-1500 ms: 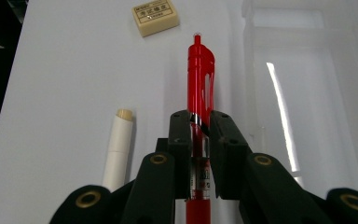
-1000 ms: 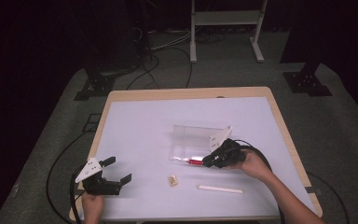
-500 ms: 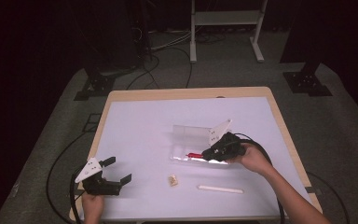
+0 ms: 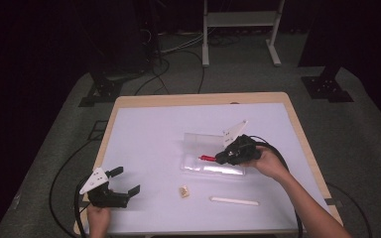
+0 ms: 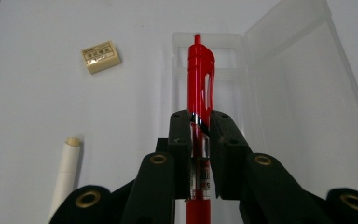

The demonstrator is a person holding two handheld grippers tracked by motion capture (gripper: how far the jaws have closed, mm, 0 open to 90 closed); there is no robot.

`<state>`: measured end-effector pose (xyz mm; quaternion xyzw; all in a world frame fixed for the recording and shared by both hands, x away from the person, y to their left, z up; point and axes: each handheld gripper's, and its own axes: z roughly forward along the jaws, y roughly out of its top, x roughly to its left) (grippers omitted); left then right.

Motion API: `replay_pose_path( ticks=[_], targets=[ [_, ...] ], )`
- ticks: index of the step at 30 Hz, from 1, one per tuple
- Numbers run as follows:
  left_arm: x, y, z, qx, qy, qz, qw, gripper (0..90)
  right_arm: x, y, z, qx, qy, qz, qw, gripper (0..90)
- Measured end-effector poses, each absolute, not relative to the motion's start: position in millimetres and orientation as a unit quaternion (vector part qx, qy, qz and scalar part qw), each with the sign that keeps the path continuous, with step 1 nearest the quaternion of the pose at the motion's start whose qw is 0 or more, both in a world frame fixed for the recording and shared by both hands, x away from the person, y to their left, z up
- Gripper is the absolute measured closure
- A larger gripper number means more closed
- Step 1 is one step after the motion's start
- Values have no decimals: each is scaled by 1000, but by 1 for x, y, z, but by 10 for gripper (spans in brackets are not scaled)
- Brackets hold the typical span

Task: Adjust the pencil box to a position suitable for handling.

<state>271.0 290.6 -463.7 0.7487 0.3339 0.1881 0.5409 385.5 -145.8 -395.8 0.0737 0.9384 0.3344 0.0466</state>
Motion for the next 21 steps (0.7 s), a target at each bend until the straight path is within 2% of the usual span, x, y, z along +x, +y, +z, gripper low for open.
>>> replay_pose_path(
  ticks=[21],
  targets=[
    [271,291,-464,749,333,186,542,0,410,-145,-421,100,943,314,35,785]
  ],
)
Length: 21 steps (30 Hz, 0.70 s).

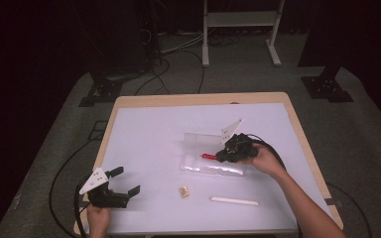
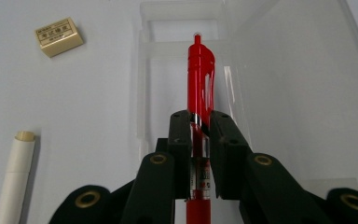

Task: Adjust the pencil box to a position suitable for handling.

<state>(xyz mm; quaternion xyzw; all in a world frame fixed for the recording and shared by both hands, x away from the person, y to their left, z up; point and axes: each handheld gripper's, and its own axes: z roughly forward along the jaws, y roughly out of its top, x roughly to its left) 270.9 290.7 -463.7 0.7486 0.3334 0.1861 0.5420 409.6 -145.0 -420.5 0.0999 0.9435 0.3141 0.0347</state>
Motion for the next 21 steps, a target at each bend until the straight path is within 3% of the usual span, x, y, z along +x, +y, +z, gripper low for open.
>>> replay_pose_path(
  ticks=[21],
  targets=[
    [271,290,-464,750,334,185,541,0,420,-138,-442,104,951,291,21,784]
  ],
)
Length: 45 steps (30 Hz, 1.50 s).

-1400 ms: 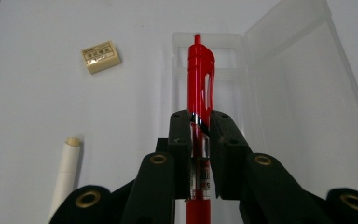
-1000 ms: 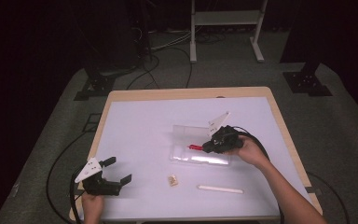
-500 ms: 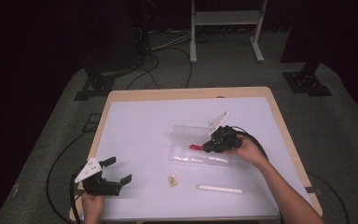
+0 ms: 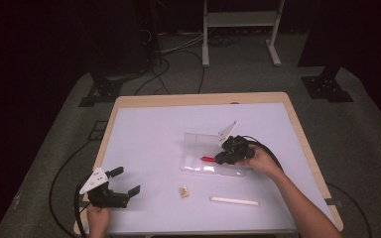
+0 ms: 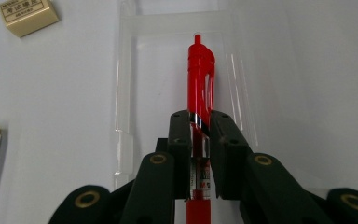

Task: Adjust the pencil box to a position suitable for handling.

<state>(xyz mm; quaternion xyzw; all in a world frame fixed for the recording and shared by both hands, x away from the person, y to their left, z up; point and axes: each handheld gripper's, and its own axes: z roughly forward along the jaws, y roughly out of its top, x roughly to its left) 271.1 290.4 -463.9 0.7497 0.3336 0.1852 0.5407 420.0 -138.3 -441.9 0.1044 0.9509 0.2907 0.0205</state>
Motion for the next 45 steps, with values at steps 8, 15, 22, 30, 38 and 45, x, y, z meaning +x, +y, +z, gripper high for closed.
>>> replay_pose_path(
  ticks=[8,15,22,30,38,45],
  targets=[
    [271,291,-464,750,333,185,541,0,422,-138,-445,108,952,287,15,781],
    [271,291,-464,749,334,184,542,0,422,-138,-447,109,953,284,14,779],
    [271,291,-464,749,334,183,543,0,421,-140,-441,115,948,298,10,692],
    [271,291,-464,748,335,182,543,1,414,-141,-433,116,945,306,0,636],
    [271,290,-464,748,335,182,543,0,399,-143,-420,116,939,325,-9,503],
    [271,290,-464,749,335,181,543,0,391,-148,-417,121,935,334,-13,431]
  ],
)
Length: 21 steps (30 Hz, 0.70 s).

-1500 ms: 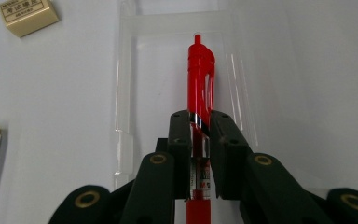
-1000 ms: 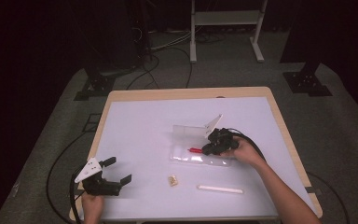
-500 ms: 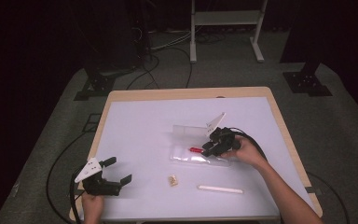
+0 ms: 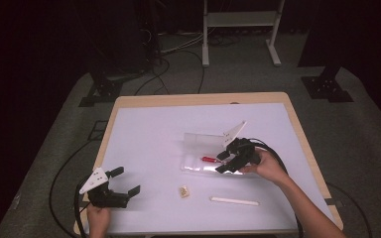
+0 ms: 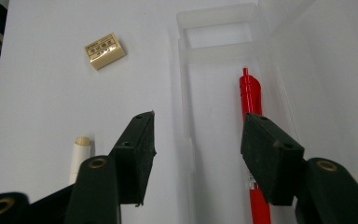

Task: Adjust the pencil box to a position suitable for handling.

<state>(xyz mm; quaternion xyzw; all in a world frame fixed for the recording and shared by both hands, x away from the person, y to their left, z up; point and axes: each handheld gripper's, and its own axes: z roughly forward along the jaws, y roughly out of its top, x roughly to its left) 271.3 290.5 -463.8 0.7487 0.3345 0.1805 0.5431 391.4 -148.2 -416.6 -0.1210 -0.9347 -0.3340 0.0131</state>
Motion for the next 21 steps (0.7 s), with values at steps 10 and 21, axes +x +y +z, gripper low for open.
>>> replay_pose_path(
  ticks=[10,21],
  targets=[
    [271,290,-464,748,336,180,543,0,377,-158,-417,-126,-932,-339,11,366],
    [272,290,-464,749,335,181,543,0,362,-161,-415,-120,-930,-348,7,294]
  ],
)
